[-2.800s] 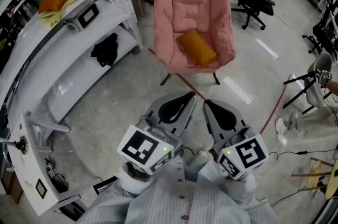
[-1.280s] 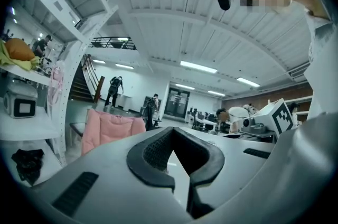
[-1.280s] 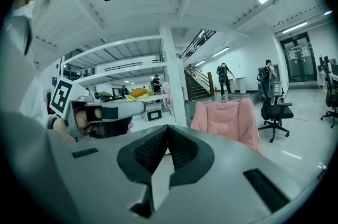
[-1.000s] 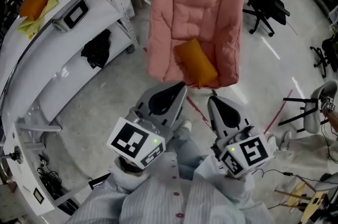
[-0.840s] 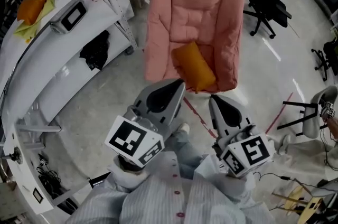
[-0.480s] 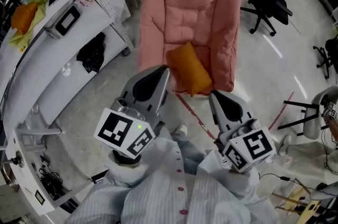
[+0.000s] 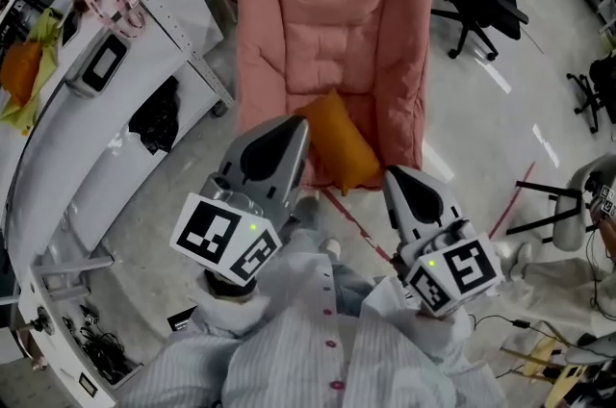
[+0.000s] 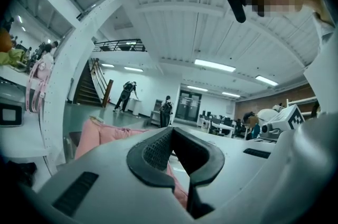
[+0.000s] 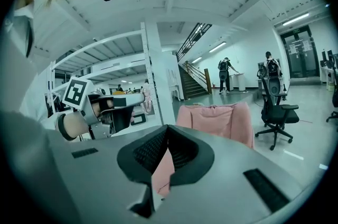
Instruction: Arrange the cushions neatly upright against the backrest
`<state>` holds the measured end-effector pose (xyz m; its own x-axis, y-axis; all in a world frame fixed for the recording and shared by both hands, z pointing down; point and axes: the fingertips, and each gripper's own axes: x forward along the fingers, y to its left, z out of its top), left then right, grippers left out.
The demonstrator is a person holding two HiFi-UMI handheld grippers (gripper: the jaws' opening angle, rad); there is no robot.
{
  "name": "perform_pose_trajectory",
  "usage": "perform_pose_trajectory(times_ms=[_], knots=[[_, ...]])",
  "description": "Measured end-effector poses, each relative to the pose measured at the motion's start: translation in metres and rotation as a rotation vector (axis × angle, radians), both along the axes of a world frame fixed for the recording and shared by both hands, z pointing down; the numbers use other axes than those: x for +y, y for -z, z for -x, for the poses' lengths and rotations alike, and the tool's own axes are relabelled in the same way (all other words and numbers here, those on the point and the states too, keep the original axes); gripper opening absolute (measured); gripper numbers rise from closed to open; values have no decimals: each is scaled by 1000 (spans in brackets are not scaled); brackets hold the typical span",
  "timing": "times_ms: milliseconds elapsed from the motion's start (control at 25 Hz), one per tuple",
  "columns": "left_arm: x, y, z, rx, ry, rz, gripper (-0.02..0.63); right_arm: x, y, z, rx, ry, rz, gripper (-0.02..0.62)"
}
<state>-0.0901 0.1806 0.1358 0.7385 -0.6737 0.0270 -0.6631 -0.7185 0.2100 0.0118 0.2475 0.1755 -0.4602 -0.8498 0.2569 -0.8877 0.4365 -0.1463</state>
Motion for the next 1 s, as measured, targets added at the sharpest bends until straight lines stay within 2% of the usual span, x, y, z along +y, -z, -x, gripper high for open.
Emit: perform_pose_trajectory(times_ms=[480,800,1000], knots=[[-145,-17,-30,-20,-127,49,11,-143,-11,-12,-6,-94,30,12],[-198,-47,-42,-59,-228,109,11,-195,-31,-18,-10,-188,67,12],[-215,-72,-53,-95,-283,161,11,-211,-56,-24,-11,-235,128,12]])
